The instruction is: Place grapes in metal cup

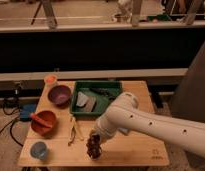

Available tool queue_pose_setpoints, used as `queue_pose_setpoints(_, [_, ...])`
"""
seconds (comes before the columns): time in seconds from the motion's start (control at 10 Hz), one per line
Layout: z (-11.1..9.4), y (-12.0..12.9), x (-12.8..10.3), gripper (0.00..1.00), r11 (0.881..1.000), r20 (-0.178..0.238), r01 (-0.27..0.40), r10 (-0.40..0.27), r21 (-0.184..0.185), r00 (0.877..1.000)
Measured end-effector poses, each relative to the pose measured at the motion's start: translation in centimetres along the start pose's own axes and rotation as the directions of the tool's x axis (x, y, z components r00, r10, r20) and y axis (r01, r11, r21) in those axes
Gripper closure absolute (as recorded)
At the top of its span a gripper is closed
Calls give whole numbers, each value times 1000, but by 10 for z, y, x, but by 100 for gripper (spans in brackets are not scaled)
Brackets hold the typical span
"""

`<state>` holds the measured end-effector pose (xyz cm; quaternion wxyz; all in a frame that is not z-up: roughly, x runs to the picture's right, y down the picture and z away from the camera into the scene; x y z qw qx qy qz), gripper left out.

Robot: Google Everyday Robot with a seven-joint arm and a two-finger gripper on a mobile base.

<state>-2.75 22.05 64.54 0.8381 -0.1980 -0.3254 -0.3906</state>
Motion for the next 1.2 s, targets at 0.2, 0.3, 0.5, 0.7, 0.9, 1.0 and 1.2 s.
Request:
queue_pose_setpoints(0.2, [2,1,-2,78,999,7,37,-37,-7,999])
queue_pose_setpoints(0.3, [4,2,-2,66,998,6,55,-55,-12,998])
queue_pose_setpoints(0.5, [8,4,0,46,997,-8,74,-74,-16,997])
queue_pose_setpoints(0.7, [14,5,1,28,995,-22,94,-95,-18,995])
queue_pose_setpoints(0.9, [18,6,0,24,991,-18,129,-130,-15,991])
queue_pose_setpoints(1.0, [18,6,-1,24,990,-16,139,-139,-15,990])
queue_pose_setpoints(1.2, [19,4,0,24,990,6,138,-138,-19,990])
